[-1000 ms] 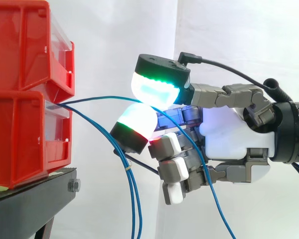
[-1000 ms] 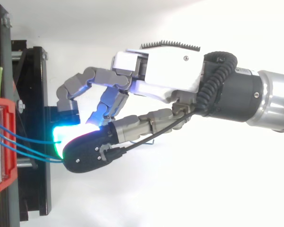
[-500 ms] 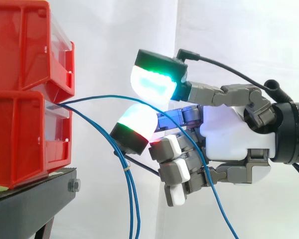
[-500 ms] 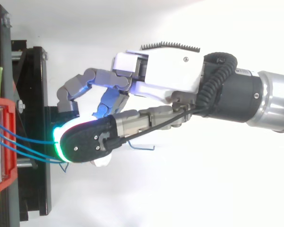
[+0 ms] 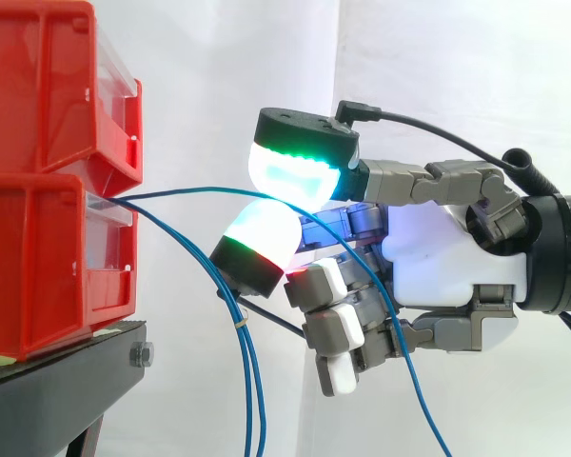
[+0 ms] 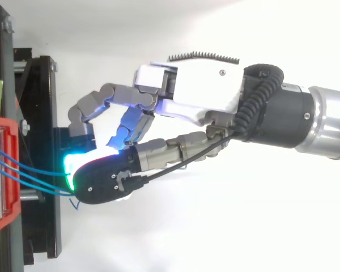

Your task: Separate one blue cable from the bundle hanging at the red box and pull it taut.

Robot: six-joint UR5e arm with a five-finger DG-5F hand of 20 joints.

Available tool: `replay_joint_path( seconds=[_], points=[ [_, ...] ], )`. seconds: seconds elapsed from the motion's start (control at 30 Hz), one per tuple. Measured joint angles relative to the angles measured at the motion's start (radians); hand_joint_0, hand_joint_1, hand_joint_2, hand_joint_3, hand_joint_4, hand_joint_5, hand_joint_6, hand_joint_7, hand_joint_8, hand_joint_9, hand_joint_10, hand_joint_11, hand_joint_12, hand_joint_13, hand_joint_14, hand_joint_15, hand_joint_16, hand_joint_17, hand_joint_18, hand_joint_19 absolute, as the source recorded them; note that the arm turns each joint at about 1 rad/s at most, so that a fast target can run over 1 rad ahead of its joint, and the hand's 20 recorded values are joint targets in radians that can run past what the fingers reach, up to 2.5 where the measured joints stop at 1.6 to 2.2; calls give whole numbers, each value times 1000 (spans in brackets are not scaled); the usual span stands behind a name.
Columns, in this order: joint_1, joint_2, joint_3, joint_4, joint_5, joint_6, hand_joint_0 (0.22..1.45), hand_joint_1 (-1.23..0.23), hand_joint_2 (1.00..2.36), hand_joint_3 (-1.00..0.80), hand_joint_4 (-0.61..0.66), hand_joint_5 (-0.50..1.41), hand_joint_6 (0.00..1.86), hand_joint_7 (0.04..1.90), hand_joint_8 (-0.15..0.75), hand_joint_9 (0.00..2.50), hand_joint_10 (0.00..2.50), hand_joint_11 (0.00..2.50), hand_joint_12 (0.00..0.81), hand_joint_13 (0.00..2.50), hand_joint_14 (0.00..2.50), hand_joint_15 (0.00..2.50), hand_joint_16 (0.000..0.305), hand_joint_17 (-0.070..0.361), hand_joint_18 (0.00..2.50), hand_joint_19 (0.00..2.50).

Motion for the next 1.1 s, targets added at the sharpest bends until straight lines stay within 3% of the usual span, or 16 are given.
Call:
replay_joint_path(
  seconds=[0.2, 0.57, 0.87, 1.1],
  points=[
    [0, 0, 0, 0, 0, 0, 627, -709, 1012, -351, 139, -200, 849, 1115, 350, 1113, 22, 911, 421, 1127, 24, 760, 48, 107, 979, 650],
    [0, 0, 0, 0, 6, 0, 617, -618, 1004, -449, 153, -191, 847, 1129, 359, 1135, 21, 909, 420, 1138, 24, 756, 47, 106, 984, 652],
    [0, 0, 0, -2, 6, 0, 629, -713, 1020, -228, 107, -189, 868, 1177, 366, 1137, 21, 922, 425, 1139, 24, 758, 47, 106, 989, 641],
    [0, 0, 0, -5, 6, 0, 648, -774, 1022, -169, 55, -194, 882, 1195, 356, 1115, 22, 932, 427, 1126, 24, 746, 47, 105, 989, 633]
  ],
)
